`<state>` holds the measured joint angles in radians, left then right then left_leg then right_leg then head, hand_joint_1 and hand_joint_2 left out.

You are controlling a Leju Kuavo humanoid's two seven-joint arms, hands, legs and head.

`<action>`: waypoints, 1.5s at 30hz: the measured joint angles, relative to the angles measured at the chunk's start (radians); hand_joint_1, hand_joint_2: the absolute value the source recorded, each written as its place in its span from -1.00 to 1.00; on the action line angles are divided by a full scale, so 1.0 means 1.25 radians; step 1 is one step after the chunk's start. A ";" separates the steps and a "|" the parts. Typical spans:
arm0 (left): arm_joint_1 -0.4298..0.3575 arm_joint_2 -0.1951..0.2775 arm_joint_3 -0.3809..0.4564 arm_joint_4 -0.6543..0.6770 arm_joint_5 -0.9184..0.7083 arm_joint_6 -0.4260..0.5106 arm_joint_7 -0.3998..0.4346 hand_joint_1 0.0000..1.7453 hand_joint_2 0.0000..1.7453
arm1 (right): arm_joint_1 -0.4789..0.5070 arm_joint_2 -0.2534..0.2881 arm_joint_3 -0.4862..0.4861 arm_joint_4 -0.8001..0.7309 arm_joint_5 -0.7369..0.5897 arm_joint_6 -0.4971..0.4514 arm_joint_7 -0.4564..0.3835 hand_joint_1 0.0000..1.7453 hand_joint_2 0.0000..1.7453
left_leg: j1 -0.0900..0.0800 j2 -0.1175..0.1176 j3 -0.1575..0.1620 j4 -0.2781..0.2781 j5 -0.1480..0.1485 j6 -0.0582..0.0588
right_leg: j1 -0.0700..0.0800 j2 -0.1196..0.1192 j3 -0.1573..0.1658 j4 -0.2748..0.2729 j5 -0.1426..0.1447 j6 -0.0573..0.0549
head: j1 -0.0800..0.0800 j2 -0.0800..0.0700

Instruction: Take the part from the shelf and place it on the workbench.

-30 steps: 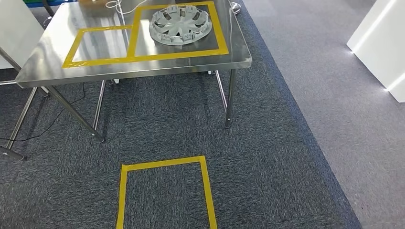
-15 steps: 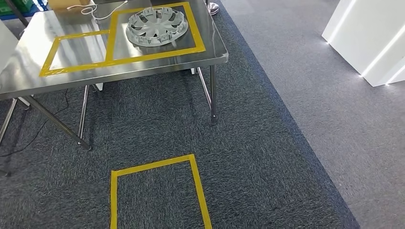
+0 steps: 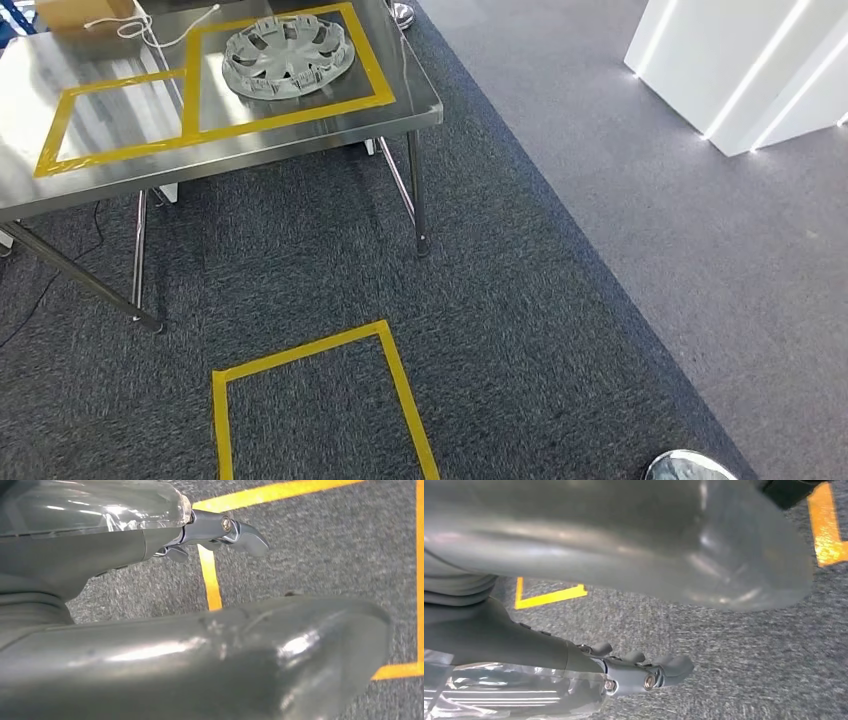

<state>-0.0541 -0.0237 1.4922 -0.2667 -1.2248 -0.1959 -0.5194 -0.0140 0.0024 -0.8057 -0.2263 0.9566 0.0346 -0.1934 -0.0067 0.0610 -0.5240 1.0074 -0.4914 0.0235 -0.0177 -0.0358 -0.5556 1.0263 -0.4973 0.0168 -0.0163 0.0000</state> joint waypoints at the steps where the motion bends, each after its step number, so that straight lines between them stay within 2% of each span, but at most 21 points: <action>1: -0.001 0.000 0.000 0.000 0.000 0.000 -0.001 -1.00 -1.00 | 0.000 0.000 -0.001 0.000 0.001 0.000 0.000 -1.00 -1.00 | -0.001 0.002 -0.001 0.003 -0.001 -0.004 | 0.002 0.005 -0.002 0.002 0.001 -0.006 | -0.001 0.000; 3: -0.002 -0.001 -0.001 0.000 -0.001 -0.001 -0.004 -1.00 -1.00 | 0.001 0.001 -0.002 0.000 0.005 0.001 0.002 -1.00 -1.00 | 0.001 0.001 -0.001 0.007 -0.006 -0.011 | 0.000 0.012 -0.003 -0.001 0.004 -0.016 | -0.001 0.000; 5: -0.001 -0.001 -0.003 0.001 -0.002 -0.002 -0.005 -1.00 -1.00 | 0.001 0.002 -0.003 0.001 0.011 0.002 0.004 -1.00 -1.00 | 0.005 -0.017 -0.016 0.046 -0.038 -0.022 | -0.004 0.014 -0.005 -0.006 0.011 -0.025 | -0.004 0.000; 8: 0.001 -0.001 -0.004 0.001 -0.003 0.001 -0.004 -1.00 -1.00 | 0.001 0.002 -0.007 0.001 0.015 0.005 0.005 -1.00 -1.00 | 0.012 -0.039 -0.073 0.188 -0.122 -0.034 | -0.004 0.019 -0.016 -0.003 0.019 -0.031 | -0.006 0.000; 9: 0.001 -0.001 -0.004 0.001 -0.004 0.002 -0.003 -1.00 -1.00 | 0.001 0.002 -0.008 0.001 0.015 0.005 0.005 -1.00 -1.00 | 0.014 -0.041 -0.083 0.216 -0.131 -0.036 | -0.003 0.021 -0.020 -0.001 0.021 -0.031 | -0.006 0.000; 11: 0.002 -0.001 -0.006 0.001 -0.006 0.005 -0.002 -1.00 -1.00 | 0.001 0.002 -0.011 0.001 0.017 0.006 0.005 -1.00 -1.00 | 0.015 -0.041 -0.057 0.181 -0.103 -0.034 | -0.004 0.026 -0.027 0.002 0.024 -0.028 | -0.006 0.000; 14: 0.001 -0.001 -0.008 0.001 -0.008 0.010 -0.002 -1.00 -1.00 | 0.000 0.003 -0.014 0.001 0.020 0.007 0.004 -1.00 -1.00 | 0.012 -0.048 0.030 0.021 -0.038 -0.022 | -0.003 0.031 -0.031 0.002 0.033 -0.019 | -0.006 0.000; 18: 0.000 0.001 -0.011 0.001 -0.010 0.014 -0.001 -1.00 -1.00 | 0.000 0.004 -0.016 0.001 0.028 0.008 0.003 -1.00 -1.00 | 0.006 -0.049 0.035 -0.015 -0.015 -0.003 | -0.005 0.033 -0.034 -0.005 0.049 0.004 | -0.005 0.000; 20: -0.001 0.001 -0.013 0.001 -0.010 0.015 -0.001 -1.00 -1.00 | 0.000 0.004 -0.018 0.001 0.030 0.008 0.002 -1.00 -1.00 | 0.008 -0.044 0.027 -0.028 0.004 0.012 | -0.004 0.032 -0.045 0.019 0.016 0.009 | -0.003 0.000; 23: -0.001 0.001 -0.014 0.001 -0.011 0.018 0.005 -1.00 -1.00 | -0.002 0.003 -0.021 0.001 0.033 0.007 0.001 -1.00 -1.00 | 0.003 -0.038 -0.002 -0.028 0.027 0.025 | -0.003 0.031 -0.087 0.154 -0.091 0.008 | 0.000 0.000; 24: -0.001 0.001 -0.015 0.001 -0.011 0.020 0.007 -1.00 -1.00 | -0.002 0.003 -0.022 0.001 0.033 0.007 0.001 -1.00 -1.00 | 0.001 -0.037 -0.013 -0.024 0.033 0.025 | -0.003 0.031 -0.093 0.191 -0.106 0.008 | 0.000 0.000; 26: -0.001 0.001 -0.015 0.001 -0.011 0.023 0.010 -1.00 -1.00 | -0.002 0.003 -0.024 0.001 0.033 0.006 0.001 -1.00 -1.00 | -0.001 -0.036 -0.038 -0.013 0.043 0.023 | -0.003 0.030 -0.065 0.189 -0.086 0.008 | 0.000 0.000; 28: -0.002 0.001 -0.015 0.001 -0.011 0.024 0.011 -1.00 -1.00 | -0.002 0.003 -0.027 0.001 0.033 0.006 0.001 -1.00 -1.00 | -0.001 -0.035 -0.058 0.000 0.049 0.019 | -0.003 0.029 0.000 0.106 -0.048 0.007 | 0.000 0.000; 30: -0.002 0.001 -0.015 0.001 -0.011 0.025 0.011 -1.00 -1.00 | -0.005 0.003 -0.028 0.001 0.034 0.005 0.001 -1.00 -1.00 | -0.002 -0.035 -0.071 0.012 0.054 0.014 | -0.001 0.026 0.055 0.022 -0.046 0.002 | -0.001 0.000; 32: -0.002 0.001 -0.016 0.001 -0.011 0.025 0.011 -1.00 -1.00 | -0.006 0.002 -0.030 0.001 0.034 0.005 0.001 -1.00 -1.00 | -0.003 -0.034 -0.077 0.019 0.061 0.006 | 0.003 0.026 0.074 -0.015 -0.054 -0.005 | 0.000 0.000; 35: -0.001 0.000 -0.016 0.001 -0.011 0.025 0.011 -1.00 -1.00 | -0.006 0.002 -0.032 0.002 0.034 0.005 0.001 -1.00 -1.00 | -0.001 -0.037 -0.084 0.021 0.066 -0.010 | 0.002 0.026 0.060 -0.021 -0.034 -0.023 | 0.004 0.000; 37: 0.002 0.000 -0.016 0.002 -0.012 0.026 0.011 -1.00 -1.00 | -0.007 0.003 -0.033 0.002 0.034 0.005 0.001 -1.00 -1.00 | 0.003 -0.041 -0.101 0.057 0.016 -0.021 | -0.001 0.024 0.040 -0.024 -0.013 -0.033 | 0.003 0.000; 39: 0.003 -0.001 -0.016 0.002 -0.012 0.026 0.013 -1.00 -1.00 | -0.008 0.002 -0.035 0.002 0.034 0.005 0.002 -1.00 -1.00 | 0.008 -0.043 -0.125 0.148 -0.066 -0.031 | -0.001 0.024 0.014 -0.024 0.006 -0.036 | 0.001 0.000; 41: 0.002 -0.001 -0.016 0.002 -0.012 0.026 0.016 -1.00 -1.00 | -0.006 0.002 -0.038 0.002 0.036 0.004 0.003 -1.00 -1.00 | 0.012 -0.043 -0.127 0.224 -0.097 -0.035 | 0.000 0.024 -0.014 -0.021 0.026 -0.035 | 0.001 0.000; 43: 0.002 -0.001 -0.016 0.002 -0.012 0.026 0.020 -1.00 -1.00 | -0.005 0.003 -0.042 0.002 0.038 0.003 0.005 -1.00 -1.00 | 0.014 -0.043 -0.077 0.204 -0.057 -0.036 | -0.001 0.024 -0.040 -0.016 0.043 -0.031 | 0.001 0.000; 45: 0.000 0.000 -0.016 0.002 -0.014 0.026 0.022 -1.00 -1.00 | -0.006 0.003 -0.044 0.002 0.040 0.003 0.006 -1.00 -1.00 | 0.013 -0.045 0.017 0.087 -0.032 -0.031 | -0.002 0.025 -0.059 -0.011 0.058 -0.025 | 0.001 0.000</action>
<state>-0.0542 -0.0241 1.4722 -0.2644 -1.2421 -0.1632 -0.4918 -0.0214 0.0058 -0.8611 -0.2237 1.0063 0.0381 -0.1853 0.0095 0.0048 -0.5027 1.1167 -0.5315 -0.0148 -0.0197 -0.0040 -0.6297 1.0128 -0.4243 -0.0144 -0.0151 0.0000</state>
